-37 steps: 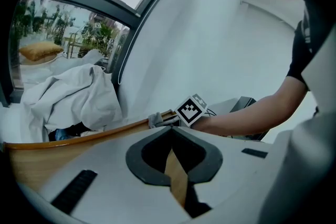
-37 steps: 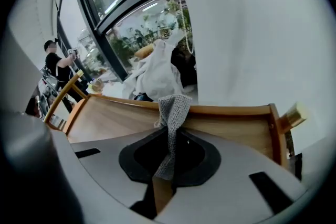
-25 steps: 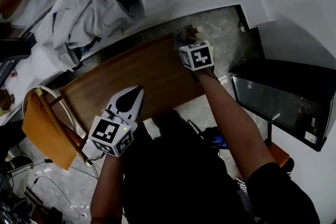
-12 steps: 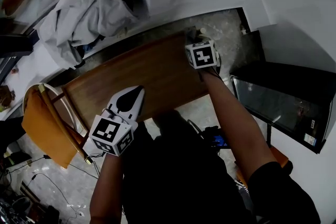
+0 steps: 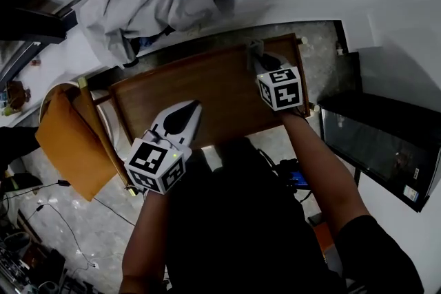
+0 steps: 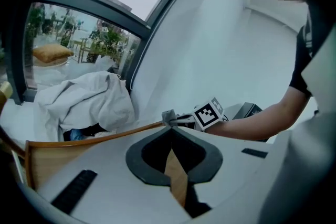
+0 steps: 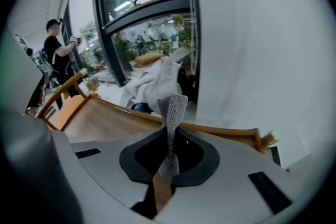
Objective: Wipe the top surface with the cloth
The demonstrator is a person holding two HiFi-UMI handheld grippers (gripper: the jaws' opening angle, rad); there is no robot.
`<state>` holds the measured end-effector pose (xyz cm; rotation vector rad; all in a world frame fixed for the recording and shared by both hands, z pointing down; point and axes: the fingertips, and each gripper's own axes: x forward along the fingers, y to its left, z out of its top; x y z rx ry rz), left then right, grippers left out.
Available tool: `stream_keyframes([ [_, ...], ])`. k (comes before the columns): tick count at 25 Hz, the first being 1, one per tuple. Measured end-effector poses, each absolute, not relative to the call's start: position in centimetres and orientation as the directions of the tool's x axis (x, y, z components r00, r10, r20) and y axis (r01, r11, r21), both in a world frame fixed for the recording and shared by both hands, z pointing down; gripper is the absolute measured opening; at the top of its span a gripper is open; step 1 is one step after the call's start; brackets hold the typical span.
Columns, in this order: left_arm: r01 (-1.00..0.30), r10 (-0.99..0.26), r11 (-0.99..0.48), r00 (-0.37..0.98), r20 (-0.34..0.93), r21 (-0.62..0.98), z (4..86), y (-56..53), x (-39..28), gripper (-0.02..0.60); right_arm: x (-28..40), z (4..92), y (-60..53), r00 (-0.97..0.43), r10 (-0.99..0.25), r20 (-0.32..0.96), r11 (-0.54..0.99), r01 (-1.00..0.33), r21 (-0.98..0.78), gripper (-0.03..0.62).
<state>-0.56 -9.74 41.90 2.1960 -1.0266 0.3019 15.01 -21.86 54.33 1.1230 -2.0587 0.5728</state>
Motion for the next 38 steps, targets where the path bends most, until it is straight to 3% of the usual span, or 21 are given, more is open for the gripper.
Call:
stream_keyframes([
  [8,-0.843,-0.692,-0.320,0.519,0.501,0.432,40.2,-6.4,-13.5,0.012,-8.1,54.5,-13.4,-0.636,-0.283,0.718,0.738,-0.623,-0.260,0.034],
  [17,-0.880,-0.729,-0.215,0.434,0.530,0.424,40.9,-0.8,-24.2,0.012,-24.9,56.6,-6.8,-0.717,-0.120,0.687,0.754,-0.516,-0.407,0.034],
  [23,-0.873,-0.717,-0.203,0.441,0.540,0.444,42.3,0.3,-26.1,0.012,-27.1,59.5,-5.2,-0.661,-0.088,0.745,0.731,-0.551,-0.402,0.034],
  [38,-0.859,-0.685,-0.239,0.479,0.548,0.452,42.9,0.0,-24.0,0.012,-23.0,61.5,-5.6,-0.585,-0.095,0.805,0.730,-0.591,-0.343,0.034],
])
